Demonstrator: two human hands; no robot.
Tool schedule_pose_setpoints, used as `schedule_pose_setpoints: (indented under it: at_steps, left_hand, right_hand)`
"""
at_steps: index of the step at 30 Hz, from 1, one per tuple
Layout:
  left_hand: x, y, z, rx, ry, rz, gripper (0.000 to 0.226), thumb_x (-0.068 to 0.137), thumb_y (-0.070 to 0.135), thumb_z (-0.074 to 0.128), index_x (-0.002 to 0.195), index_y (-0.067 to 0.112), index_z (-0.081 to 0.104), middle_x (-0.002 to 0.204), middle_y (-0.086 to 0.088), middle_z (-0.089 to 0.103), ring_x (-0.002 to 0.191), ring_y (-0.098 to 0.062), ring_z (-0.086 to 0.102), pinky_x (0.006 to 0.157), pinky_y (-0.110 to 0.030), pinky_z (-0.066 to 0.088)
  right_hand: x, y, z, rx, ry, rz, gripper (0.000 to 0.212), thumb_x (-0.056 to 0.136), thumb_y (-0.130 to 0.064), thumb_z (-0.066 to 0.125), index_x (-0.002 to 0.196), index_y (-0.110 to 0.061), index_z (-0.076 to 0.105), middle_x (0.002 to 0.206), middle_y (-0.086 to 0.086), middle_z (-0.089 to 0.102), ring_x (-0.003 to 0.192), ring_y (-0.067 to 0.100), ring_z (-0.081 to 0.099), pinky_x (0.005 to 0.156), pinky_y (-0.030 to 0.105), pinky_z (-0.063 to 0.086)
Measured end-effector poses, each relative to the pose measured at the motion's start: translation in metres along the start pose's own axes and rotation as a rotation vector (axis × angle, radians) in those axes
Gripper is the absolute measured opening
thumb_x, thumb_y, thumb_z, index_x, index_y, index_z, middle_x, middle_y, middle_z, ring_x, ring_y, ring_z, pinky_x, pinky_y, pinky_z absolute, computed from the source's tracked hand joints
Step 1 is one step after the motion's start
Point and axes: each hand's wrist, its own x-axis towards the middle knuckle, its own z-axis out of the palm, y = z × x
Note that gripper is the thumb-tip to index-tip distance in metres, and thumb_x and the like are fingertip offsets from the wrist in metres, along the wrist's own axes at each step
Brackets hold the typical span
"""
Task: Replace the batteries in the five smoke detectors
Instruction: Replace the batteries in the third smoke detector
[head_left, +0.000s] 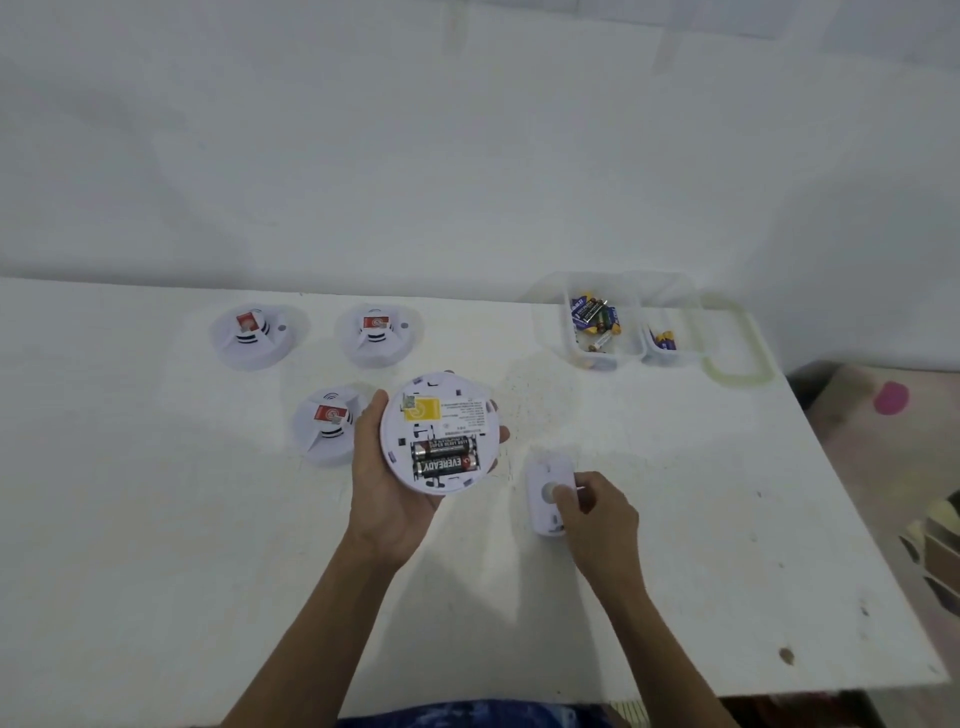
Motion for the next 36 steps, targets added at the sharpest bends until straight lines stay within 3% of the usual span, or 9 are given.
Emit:
schedule_pose_setpoints:
  at_steps: [4, 7, 10, 16, 21, 26, 30, 32, 36]
  left_hand:
    - [0.001, 0.001, -0.001, -0.028, -0.014, 0.005, 0.063, 0.088, 0.056, 0.037, 0.131, 0.015, 0.054, 0.130, -0.024, 0.056, 0.115, -0.048, 0.056, 0.094, -0.054, 0.048]
    - [0.002, 0.000, 0.001, -0.035, -0.039, -0.002, 0.060, 0.084, 0.056, 0.044, 0.127, 0.016, 0.059, 0.129, -0.022, 0.058, 0.115, -0.047, 0.055, 0.093, -0.054, 0.049]
    - [0.003, -0.001, 0.001, -0.048, -0.054, -0.002, 0.060, 0.082, 0.055, 0.048, 0.127, 0.017, 0.059, 0.129, -0.022, 0.058, 0.116, -0.048, 0.054, 0.091, -0.052, 0.050]
    - [0.001, -0.001, 0.003, -0.082, -0.036, -0.015, 0.069, 0.076, 0.054, 0.058, 0.133, 0.015, 0.052, 0.134, -0.023, 0.053, 0.117, -0.049, 0.053, 0.088, -0.054, 0.051]
    - [0.002, -0.003, 0.006, -0.121, -0.015, -0.016, 0.073, 0.076, 0.050, 0.063, 0.137, 0.014, 0.044, 0.147, -0.025, 0.035, 0.136, -0.051, 0.026, 0.090, -0.054, 0.050]
    - [-0.001, -0.006, 0.013, -0.049, 0.097, 0.068, 0.051, 0.077, 0.050, 0.052, 0.112, 0.018, 0.071, 0.121, -0.012, 0.065, 0.109, -0.031, 0.063, 0.087, -0.045, 0.055]
    - [-0.004, -0.005, 0.015, -0.011, 0.156, 0.080, 0.051, 0.082, 0.051, 0.038, 0.103, 0.021, 0.075, 0.112, -0.010, 0.070, 0.100, -0.026, 0.067, 0.083, -0.039, 0.056]
    - [-0.006, -0.004, 0.016, -0.007, 0.138, 0.059, 0.052, 0.083, 0.051, 0.038, 0.104, 0.020, 0.074, 0.111, -0.011, 0.070, 0.098, -0.025, 0.068, 0.080, -0.040, 0.058]
    - [-0.008, -0.001, 0.017, -0.002, 0.124, 0.049, 0.055, 0.083, 0.051, 0.038, 0.116, 0.017, 0.066, 0.110, -0.011, 0.070, 0.097, -0.026, 0.067, 0.069, -0.037, 0.058]
  right_hand:
    - [0.008, 0.018, 0.010, -0.241, 0.084, -0.078, 0.017, 0.090, -0.030, 0.062, 0.087, -0.013, 0.060, 0.086, 0.000, 0.057, 0.077, 0.017, 0.054, 0.062, 0.016, 0.038]
    - [0.007, 0.023, 0.014, -0.289, 0.130, -0.108, 0.022, 0.090, -0.030, 0.061, 0.100, -0.010, 0.061, 0.095, 0.004, 0.057, 0.085, 0.019, 0.052, 0.070, 0.025, 0.042]
    - [0.004, 0.025, 0.014, -0.281, 0.138, -0.140, 0.021, 0.092, -0.029, 0.058, 0.100, -0.010, 0.061, 0.094, 0.004, 0.057, 0.085, 0.020, 0.052, 0.070, 0.027, 0.044]
    - [0.002, 0.006, 0.005, -0.199, 0.148, -0.160, 0.022, 0.092, -0.027, 0.059, 0.103, -0.009, 0.064, 0.103, 0.006, 0.063, 0.089, 0.020, 0.059, 0.078, 0.028, 0.049]
    - [-0.021, -0.048, -0.013, 0.011, 0.170, -0.382, 0.003, 0.089, -0.015, 0.063, 0.092, -0.016, 0.065, 0.090, -0.003, 0.063, 0.078, 0.009, 0.060, 0.065, 0.013, 0.044]
    - [-0.046, -0.099, -0.021, 0.049, 0.132, -0.681, 0.009, 0.086, -0.023, 0.063, 0.090, -0.015, 0.065, 0.089, -0.006, 0.060, 0.078, 0.002, 0.055, 0.069, 0.004, 0.040]
    - [-0.050, -0.108, -0.014, -0.111, 0.117, -0.870, 0.025, 0.088, -0.033, 0.054, 0.093, -0.011, 0.067, 0.098, 0.004, 0.063, 0.092, 0.011, 0.055, 0.077, 0.002, 0.039]
    - [-0.049, -0.109, -0.010, -0.187, 0.082, -0.928, 0.025, 0.088, -0.032, 0.053, 0.095, -0.014, 0.069, 0.103, 0.004, 0.061, 0.096, 0.014, 0.053, 0.080, 0.007, 0.040]
    - [-0.046, -0.111, -0.008, -0.319, -0.003, -0.996, 0.017, 0.086, -0.028, 0.060, 0.099, -0.022, 0.069, 0.107, 0.002, 0.058, 0.100, 0.018, 0.050, 0.077, 0.029, 0.052]
